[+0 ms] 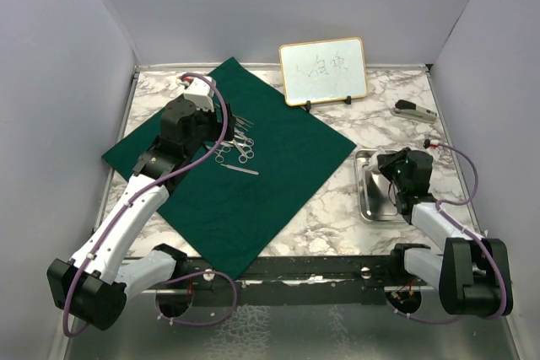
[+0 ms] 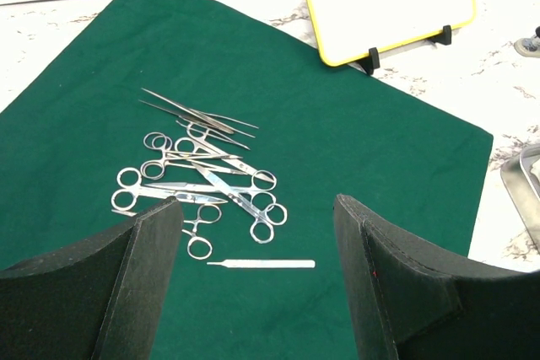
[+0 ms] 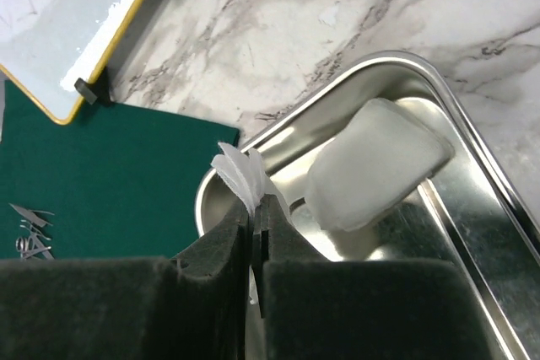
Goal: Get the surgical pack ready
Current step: Place the medical item in the container.
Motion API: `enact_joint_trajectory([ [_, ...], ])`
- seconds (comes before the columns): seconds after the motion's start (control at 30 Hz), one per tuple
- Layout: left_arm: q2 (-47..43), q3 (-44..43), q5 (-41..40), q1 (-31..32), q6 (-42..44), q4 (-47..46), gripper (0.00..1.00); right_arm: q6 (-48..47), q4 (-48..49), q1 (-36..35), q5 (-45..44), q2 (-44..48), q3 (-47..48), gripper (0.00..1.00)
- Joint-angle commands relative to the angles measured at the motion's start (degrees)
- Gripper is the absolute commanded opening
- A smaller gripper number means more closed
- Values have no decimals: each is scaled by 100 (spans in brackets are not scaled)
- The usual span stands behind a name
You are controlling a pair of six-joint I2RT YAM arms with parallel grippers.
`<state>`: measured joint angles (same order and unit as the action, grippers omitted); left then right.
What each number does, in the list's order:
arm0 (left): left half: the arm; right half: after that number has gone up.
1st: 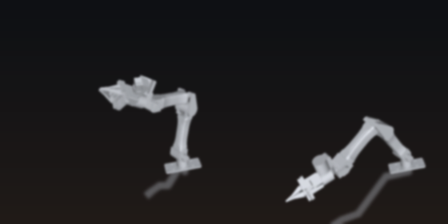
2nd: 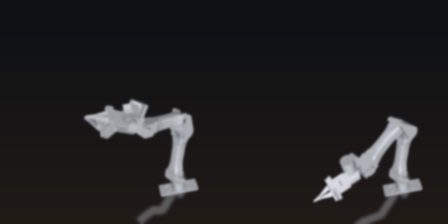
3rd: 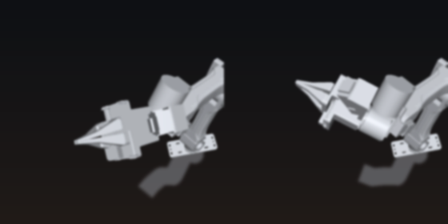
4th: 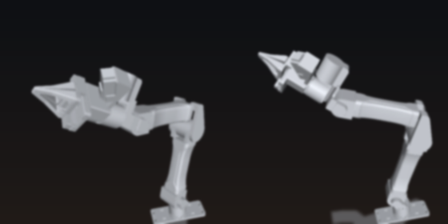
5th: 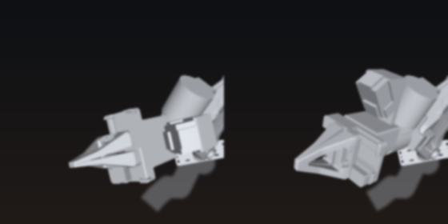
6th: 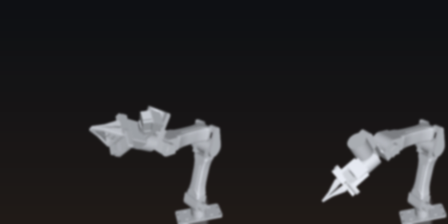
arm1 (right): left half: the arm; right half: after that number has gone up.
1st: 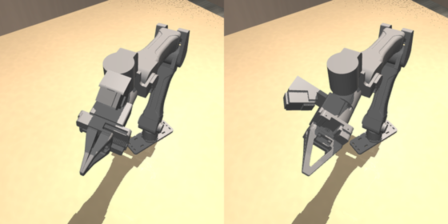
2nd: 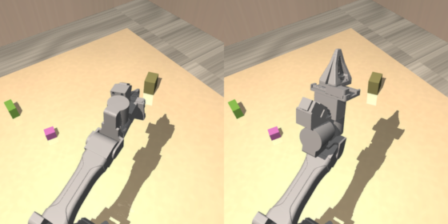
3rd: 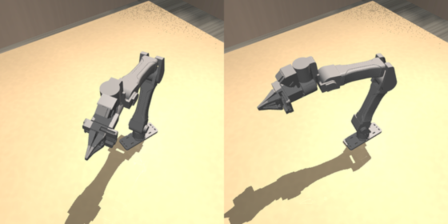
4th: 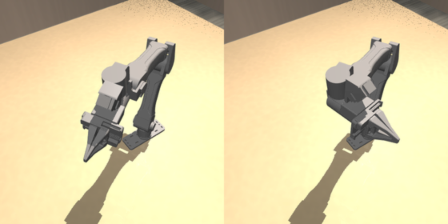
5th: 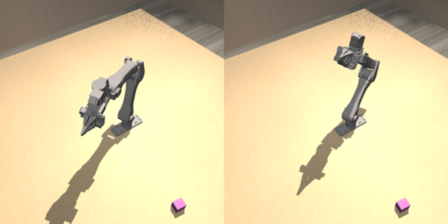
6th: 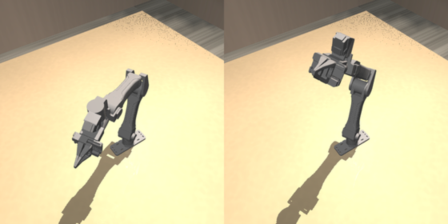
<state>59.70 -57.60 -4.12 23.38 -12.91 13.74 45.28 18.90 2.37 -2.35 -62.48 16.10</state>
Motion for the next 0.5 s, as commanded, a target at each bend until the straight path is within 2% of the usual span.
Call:
enact_joint_trajectory([
  [0.0,-27,71,165,40,56,-166,75,-86,629,35,241,-179,49,1],
  [0.37,-61,73,153,35,83,-164,75,327,1633,36,176,-1123,108,1],
  [0.47,-51,73,153,35,89,-170,75,408,1527,35,-94,-1211,117,1],
])
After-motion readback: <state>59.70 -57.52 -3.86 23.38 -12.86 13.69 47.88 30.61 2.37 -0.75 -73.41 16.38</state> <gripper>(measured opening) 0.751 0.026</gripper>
